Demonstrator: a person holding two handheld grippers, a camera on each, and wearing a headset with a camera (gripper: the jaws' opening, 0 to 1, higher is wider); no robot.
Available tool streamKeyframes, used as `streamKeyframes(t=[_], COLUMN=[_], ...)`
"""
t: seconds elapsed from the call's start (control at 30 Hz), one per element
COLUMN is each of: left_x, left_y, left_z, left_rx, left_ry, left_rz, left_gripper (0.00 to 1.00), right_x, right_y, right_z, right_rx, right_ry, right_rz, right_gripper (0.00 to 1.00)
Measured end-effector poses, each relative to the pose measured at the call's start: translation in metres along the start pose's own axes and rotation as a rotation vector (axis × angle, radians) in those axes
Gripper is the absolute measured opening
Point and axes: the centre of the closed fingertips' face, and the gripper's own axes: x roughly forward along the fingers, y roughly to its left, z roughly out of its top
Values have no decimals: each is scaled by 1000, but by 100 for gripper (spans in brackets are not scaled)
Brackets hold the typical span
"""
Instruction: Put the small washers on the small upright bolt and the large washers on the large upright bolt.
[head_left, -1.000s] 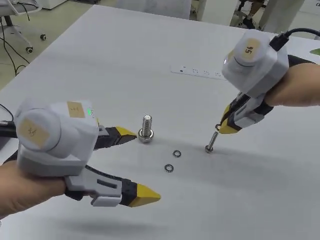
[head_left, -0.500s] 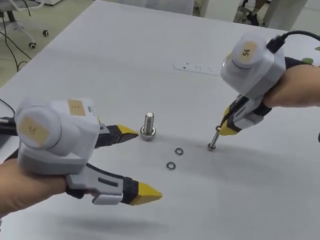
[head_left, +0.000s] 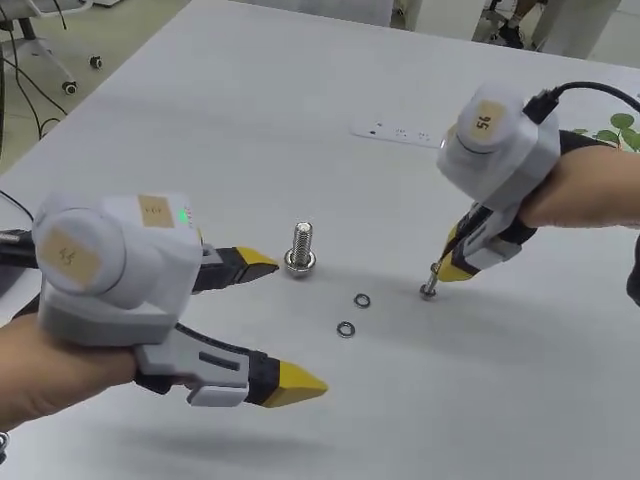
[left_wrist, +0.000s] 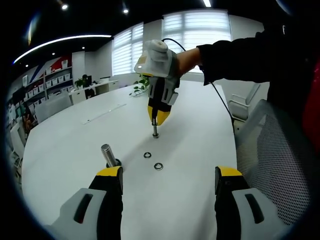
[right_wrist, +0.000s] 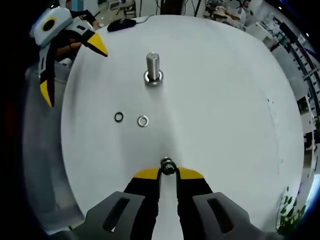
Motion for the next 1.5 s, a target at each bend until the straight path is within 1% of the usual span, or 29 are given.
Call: streamKeyframes(t=[0.2, 0.4, 0.57, 0.67, 0.87, 1.3, 1.5], left_x=[0, 0, -1, -1, -1, -2, -3], left_y=[0, 1, 1, 1, 0, -1, -1], left_z=[0, 1, 1, 1, 2, 3, 3], left_rx=[0, -4, -5, -5, -3, 1, 1], left_ry=[0, -2, -1, -2, -2, -8, -10], left_rz=[1, 5, 7, 9, 7, 6, 8], left_gripper=[75, 75, 75, 75, 75, 75, 74], right_x=[11, 21, 24, 24, 21, 14, 12], right_y=[-3, 0, 3, 5, 6, 9, 17], right_z=[-2, -4, -5, -7, -8, -15, -15], right_rx=[11, 24, 27, 21, 18, 30, 28], right_ry=[2, 7, 10, 18, 16, 19, 15], right_rz=[5, 15, 17, 20, 13, 3, 3], right_gripper=[14, 14, 14, 14, 15, 15, 15])
